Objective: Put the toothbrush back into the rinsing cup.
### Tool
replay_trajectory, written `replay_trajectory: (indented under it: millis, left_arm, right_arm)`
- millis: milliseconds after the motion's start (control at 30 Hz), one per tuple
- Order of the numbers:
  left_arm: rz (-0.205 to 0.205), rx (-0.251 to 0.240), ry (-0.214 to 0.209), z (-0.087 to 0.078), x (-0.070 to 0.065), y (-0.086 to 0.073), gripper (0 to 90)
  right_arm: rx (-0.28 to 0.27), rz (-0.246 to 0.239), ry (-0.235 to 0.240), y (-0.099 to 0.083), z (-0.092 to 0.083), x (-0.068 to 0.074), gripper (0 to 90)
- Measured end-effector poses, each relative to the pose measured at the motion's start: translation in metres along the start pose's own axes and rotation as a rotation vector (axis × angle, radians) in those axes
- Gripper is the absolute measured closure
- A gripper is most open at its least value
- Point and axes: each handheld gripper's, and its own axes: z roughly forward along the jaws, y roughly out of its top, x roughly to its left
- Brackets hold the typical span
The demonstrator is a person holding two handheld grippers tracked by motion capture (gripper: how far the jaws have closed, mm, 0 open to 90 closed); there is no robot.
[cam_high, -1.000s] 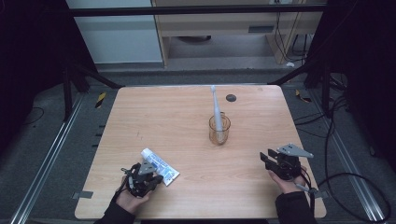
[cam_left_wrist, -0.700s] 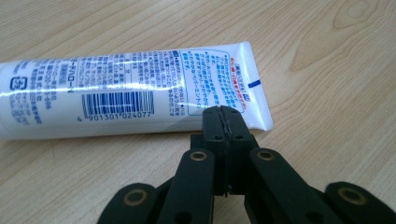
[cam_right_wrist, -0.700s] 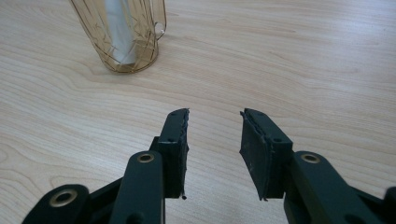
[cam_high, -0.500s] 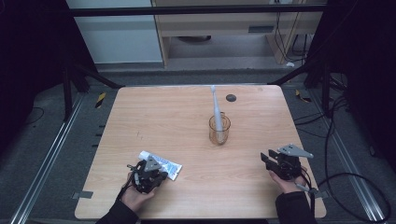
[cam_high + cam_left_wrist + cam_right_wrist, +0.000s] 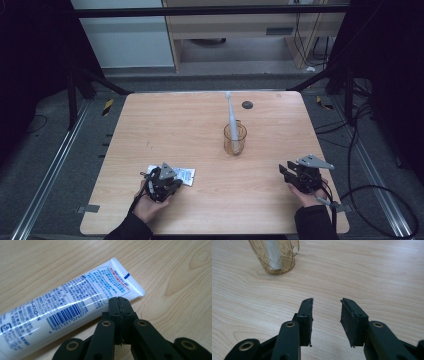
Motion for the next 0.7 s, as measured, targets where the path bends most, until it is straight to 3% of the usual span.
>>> replay_trajectory:
  millis: [167,400,700]
  left_arm:
    - [0.010,-0.004,0.012,0.006,0.003,0.006,89.7]
    - [-0.012,-0.018,0.010,0.012,0.009,0.011,89.7]
    - [-0.006,-0.044,0.023,0.007,0.012,0.017,89.7]
  right_arm:
    - [0.003,-0.001,0.002,0.000,0.001,0.000,61.7]
    - [0.007,-0.001,0.006,-0.001,0.002,0.001,61.7]
    - [0.010,-0.006,0.009,-0.002,0.003,0.002,62.0]
